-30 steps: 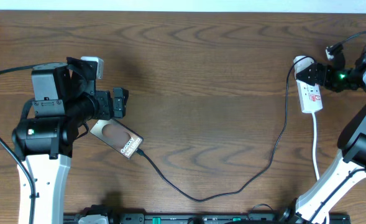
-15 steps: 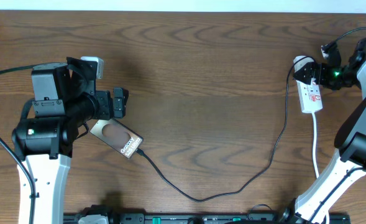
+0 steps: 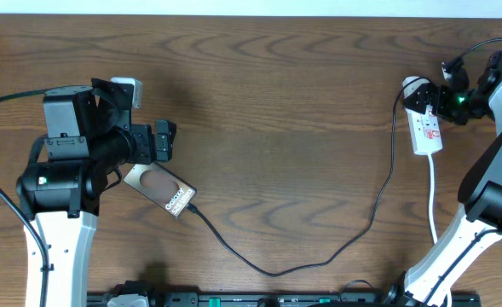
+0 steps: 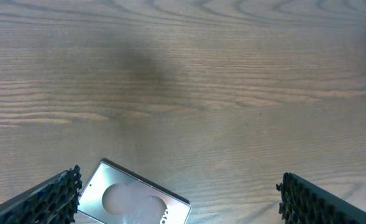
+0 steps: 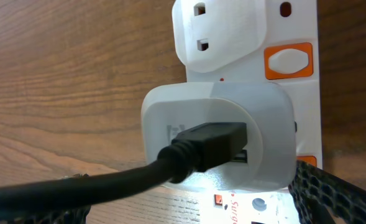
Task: Plug charger to phone and switch on socket
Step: 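Press the orange switch beside the charger plug with the right gripper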
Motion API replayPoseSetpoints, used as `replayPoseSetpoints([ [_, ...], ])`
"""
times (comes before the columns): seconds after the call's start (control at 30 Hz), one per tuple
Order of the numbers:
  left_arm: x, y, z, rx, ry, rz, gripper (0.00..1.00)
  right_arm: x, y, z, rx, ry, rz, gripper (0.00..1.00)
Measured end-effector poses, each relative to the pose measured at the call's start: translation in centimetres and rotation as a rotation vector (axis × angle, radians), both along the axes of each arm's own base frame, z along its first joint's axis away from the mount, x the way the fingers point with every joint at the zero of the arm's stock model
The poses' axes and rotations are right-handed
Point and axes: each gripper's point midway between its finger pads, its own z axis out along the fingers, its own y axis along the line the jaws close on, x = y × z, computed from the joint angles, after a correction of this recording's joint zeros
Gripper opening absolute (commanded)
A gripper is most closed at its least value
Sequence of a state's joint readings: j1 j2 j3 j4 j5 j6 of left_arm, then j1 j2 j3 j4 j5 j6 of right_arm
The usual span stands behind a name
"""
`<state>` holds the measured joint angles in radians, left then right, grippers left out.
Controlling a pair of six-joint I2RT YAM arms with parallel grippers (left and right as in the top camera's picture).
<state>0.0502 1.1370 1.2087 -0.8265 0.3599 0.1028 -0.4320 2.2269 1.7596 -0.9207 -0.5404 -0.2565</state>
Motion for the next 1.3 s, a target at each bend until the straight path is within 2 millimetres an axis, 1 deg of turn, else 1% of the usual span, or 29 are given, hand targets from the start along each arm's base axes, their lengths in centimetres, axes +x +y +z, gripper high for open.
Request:
replayPoseSetpoints([
  [0.8,0.00,0.00,0.00,0.000,0.000,0.000,1.00,0.51,0.51,-0.13,-0.051,0.018,-0.002,0.99],
  [1.3,0.00,0.00,0.00,0.000,0.000,0.000,1.00,0.63,0.58,-0.19,-0.049,0.024,-0.023,0.99],
])
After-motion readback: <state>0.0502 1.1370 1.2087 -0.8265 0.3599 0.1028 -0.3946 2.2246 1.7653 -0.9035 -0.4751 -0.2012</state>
